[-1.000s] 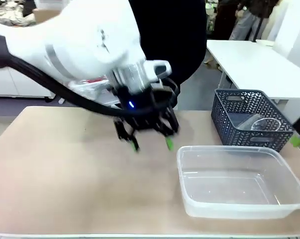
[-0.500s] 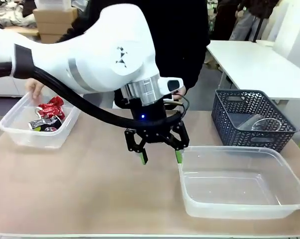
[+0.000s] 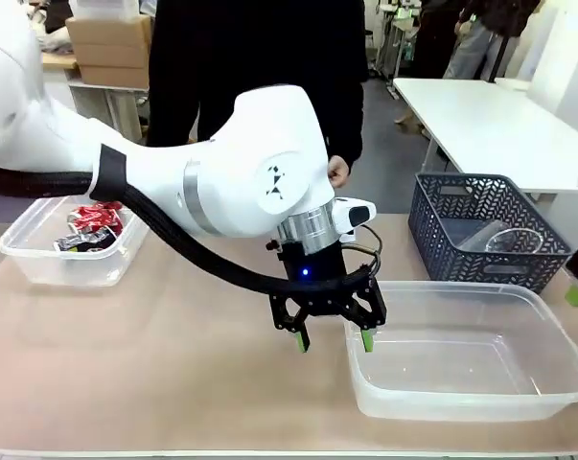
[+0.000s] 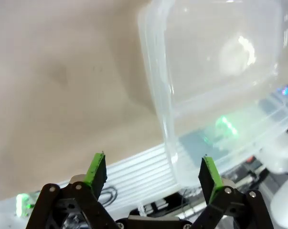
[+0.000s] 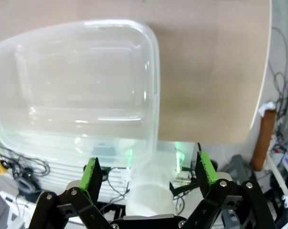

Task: Sort the waste into each basket.
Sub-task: Pick up the Organizing box on the right side of the table and lift it, then offer the picked Organizing box to the human.

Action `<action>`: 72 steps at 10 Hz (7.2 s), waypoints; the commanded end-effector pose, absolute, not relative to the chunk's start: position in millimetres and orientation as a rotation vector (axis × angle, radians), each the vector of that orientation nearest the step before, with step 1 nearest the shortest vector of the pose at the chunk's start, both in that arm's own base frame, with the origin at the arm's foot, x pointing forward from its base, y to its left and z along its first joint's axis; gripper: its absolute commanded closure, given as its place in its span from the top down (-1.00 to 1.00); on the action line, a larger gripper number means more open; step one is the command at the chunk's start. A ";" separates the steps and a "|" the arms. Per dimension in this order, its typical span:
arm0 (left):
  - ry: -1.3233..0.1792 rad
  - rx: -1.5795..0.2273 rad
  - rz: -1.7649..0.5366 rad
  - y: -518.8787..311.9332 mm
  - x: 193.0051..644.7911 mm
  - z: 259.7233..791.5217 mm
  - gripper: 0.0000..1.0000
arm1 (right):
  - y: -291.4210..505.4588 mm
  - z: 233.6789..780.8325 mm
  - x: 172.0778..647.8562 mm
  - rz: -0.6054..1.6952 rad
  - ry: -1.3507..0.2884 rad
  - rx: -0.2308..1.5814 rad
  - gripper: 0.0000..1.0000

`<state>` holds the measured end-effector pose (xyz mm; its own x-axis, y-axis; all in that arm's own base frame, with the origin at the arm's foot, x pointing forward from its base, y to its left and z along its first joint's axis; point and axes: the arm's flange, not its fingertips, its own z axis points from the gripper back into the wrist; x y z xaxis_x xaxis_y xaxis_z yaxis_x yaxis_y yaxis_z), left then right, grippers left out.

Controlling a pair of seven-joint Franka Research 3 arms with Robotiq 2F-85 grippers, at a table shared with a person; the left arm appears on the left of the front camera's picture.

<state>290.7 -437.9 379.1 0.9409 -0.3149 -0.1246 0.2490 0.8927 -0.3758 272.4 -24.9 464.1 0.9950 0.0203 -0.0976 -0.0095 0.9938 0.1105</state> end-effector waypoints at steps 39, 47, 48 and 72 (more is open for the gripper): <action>-0.074 -0.374 0.082 -216.7 370.8 502.5 -1.00 | 160.9 477.0 416.3 0.048 0.252 0.361 -1.00; -0.074 -0.374 0.082 -216.7 370.8 502.5 -1.00 | 160.9 477.0 416.3 0.048 0.252 0.361 -1.00; -0.074 -0.374 0.082 -216.7 370.8 502.5 -1.00 | 160.9 477.0 416.3 0.048 0.252 0.361 -1.00; -0.074 -0.374 0.082 -216.7 370.8 502.5 -1.00 | 160.9 477.0 416.3 0.048 0.252 0.361 -1.00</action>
<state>371.0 -222.2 497.8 0.9965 0.0700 0.0450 -0.0492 0.9317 -0.3598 416.3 163.3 476.7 0.9674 0.0979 -0.2337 -0.0083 0.9339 0.3573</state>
